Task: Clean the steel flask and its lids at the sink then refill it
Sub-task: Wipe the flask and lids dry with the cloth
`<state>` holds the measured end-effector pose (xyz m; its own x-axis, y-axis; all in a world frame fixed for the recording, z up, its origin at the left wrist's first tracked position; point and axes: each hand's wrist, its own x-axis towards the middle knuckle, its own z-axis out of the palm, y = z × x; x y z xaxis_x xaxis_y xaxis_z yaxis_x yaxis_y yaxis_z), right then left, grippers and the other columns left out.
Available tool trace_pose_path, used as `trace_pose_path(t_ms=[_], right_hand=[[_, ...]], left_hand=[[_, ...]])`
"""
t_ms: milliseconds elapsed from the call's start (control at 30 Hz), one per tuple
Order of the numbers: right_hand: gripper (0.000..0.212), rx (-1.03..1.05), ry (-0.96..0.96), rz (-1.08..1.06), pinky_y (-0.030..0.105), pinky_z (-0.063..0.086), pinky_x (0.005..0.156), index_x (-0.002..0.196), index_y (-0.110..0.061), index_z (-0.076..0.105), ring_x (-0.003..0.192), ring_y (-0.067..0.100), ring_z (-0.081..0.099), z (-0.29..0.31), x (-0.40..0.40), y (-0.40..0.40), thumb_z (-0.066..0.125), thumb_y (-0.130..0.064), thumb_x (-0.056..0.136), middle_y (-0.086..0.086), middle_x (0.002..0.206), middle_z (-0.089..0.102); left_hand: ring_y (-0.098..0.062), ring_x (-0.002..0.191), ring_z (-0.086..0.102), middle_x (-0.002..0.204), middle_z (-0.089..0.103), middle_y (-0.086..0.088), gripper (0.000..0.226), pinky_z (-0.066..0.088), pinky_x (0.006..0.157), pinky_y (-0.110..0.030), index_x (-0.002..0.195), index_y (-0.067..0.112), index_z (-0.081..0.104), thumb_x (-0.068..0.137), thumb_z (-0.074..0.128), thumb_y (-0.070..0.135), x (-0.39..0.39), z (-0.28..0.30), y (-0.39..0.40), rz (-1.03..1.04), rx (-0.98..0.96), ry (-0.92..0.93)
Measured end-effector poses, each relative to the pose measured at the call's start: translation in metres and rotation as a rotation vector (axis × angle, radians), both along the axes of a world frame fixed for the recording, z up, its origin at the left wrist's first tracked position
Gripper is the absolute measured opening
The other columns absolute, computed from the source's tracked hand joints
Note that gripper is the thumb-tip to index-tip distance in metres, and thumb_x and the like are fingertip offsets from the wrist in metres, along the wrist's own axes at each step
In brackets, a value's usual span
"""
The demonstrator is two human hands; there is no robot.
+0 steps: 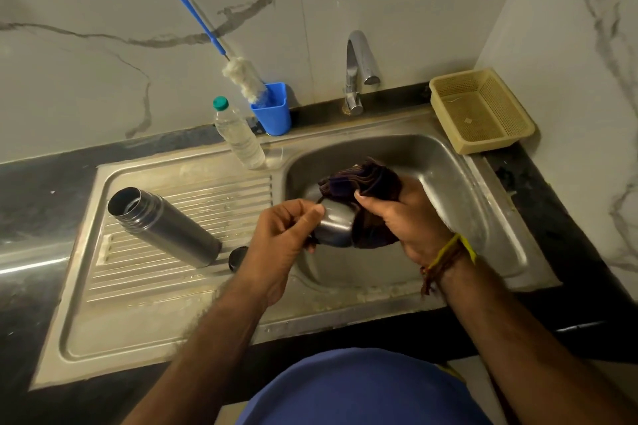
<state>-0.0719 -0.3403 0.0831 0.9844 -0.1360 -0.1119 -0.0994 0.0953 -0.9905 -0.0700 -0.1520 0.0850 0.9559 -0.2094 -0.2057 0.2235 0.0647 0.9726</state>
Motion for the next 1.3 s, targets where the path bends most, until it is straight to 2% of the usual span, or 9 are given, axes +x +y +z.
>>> trace_pose_path(t_ms=[67, 200, 333, 533, 667, 833, 967, 1133, 1300], right_hand=[[0.038, -0.237, -0.047, 0.093, 0.024, 0.056, 0.086, 0.107, -0.024, 0.07, 0.096, 0.004, 0.07, 0.004, 0.008, 0.003, 0.066, 0.008, 0.087, -0.005, 0.101, 0.074], [0.038, -0.524, -0.36, 0.168, 0.037, 0.052, 0.099, 0.116, -0.006, 0.067, 0.108, 0.019, 0.066, 0.015, -0.001, 0.026, 0.056, -0.003, 0.08, 0.007, 0.113, 0.072], [0.035, -0.82, -0.644, 0.137, 0.044, 0.042, 0.111, 0.122, -0.006, 0.068, 0.134, 0.023, 0.053, -0.009, -0.024, 0.031, 0.056, -0.009, 0.09, 0.007, 0.132, 0.065], [0.046, -0.53, -0.59, -0.239, 0.036, 0.053, 0.099, 0.121, 0.001, 0.067, 0.117, 0.019, 0.065, -0.034, -0.032, 0.044, 0.069, 0.017, 0.078, 0.01, 0.121, 0.069], [0.033, -0.366, -0.33, -0.382, 0.017, 0.052, 0.072, 0.106, -0.02, 0.07, 0.08, 0.001, 0.066, -0.021, -0.023, 0.043, 0.068, -0.001, 0.08, -0.01, 0.083, 0.069], [0.031, -0.338, -0.27, -0.353, 0.016, 0.05, 0.081, 0.105, -0.012, 0.072, 0.088, 0.002, 0.067, -0.013, 0.0, 0.046, 0.067, 0.008, 0.082, -0.006, 0.088, 0.071], [0.033, -0.33, -0.156, -0.279, 0.004, 0.048, 0.066, 0.106, -0.012, 0.072, 0.074, -0.009, 0.066, -0.017, -0.021, 0.052, 0.068, 0.011, 0.082, -0.018, 0.08, 0.067], [0.029, -0.219, 0.026, -0.575, 0.033, 0.058, 0.085, 0.114, -0.012, 0.073, 0.095, 0.016, 0.07, -0.017, 0.013, 0.041, 0.075, -0.008, 0.085, -0.006, 0.092, 0.07], [0.028, -0.347, -0.123, -0.307, 0.002, 0.045, 0.075, 0.107, -0.01, 0.073, 0.081, -0.015, 0.064, -0.01, -0.021, 0.056, 0.071, 0.006, 0.084, -0.013, 0.09, 0.07]], left_hand=[[-0.027, 0.069, 0.052, 0.076, 0.062, -0.03, 0.024, 0.042, 0.056, -0.025, 0.088, -0.013, 0.066, 0.099, 0.062, 0.008, -0.004, -0.003, -0.004, 0.01, 0.091, -0.053], [-0.011, 0.06, 0.06, 0.066, 0.071, -0.006, 0.02, 0.045, 0.057, -0.024, 0.086, -0.002, 0.074, 0.099, 0.06, 0.003, 0.003, -0.006, -0.005, 0.164, 0.127, -0.059], [-0.029, 0.072, 0.059, 0.079, 0.069, -0.021, 0.02, 0.047, 0.071, -0.04, 0.095, -0.008, 0.074, 0.099, 0.06, 0.005, 0.007, -0.007, -0.001, 0.315, -0.066, 0.019], [-0.018, 0.06, 0.057, 0.073, 0.065, -0.015, 0.017, 0.051, 0.059, -0.023, 0.092, -0.009, 0.07, 0.096, 0.063, 0.006, 0.008, -0.006, -0.013, 0.376, -0.223, 0.046], [-0.019, 0.066, 0.057, 0.079, 0.068, -0.016, 0.015, 0.052, 0.059, -0.023, 0.09, -0.002, 0.074, 0.096, 0.063, 0.007, 0.008, -0.007, -0.014, 0.362, -0.276, 0.059], [-0.016, 0.068, 0.057, 0.079, 0.069, -0.011, 0.015, 0.049, 0.058, -0.021, 0.095, -0.002, 0.072, 0.098, 0.06, 0.006, 0.009, -0.006, -0.008, 0.369, -0.268, 0.029], [-0.017, 0.072, 0.059, 0.082, 0.069, -0.013, 0.016, 0.049, 0.062, -0.023, 0.097, -0.001, 0.073, 0.099, 0.058, 0.007, 0.01, -0.003, 0.006, 0.38, -0.231, -0.029], [-0.025, 0.074, 0.06, 0.082, 0.072, -0.016, 0.015, 0.052, 0.062, -0.024, 0.097, -0.003, 0.074, 0.098, 0.061, 0.005, -0.016, -0.021, -0.004, 0.369, -0.071, -0.078], [-0.016, 0.07, 0.064, 0.077, 0.074, -0.008, 0.015, 0.053, 0.061, -0.023, 0.089, 0.007, 0.076, 0.096, 0.063, 0.003, -0.001, -0.015, -0.007, 0.444, -0.058, -0.098]])
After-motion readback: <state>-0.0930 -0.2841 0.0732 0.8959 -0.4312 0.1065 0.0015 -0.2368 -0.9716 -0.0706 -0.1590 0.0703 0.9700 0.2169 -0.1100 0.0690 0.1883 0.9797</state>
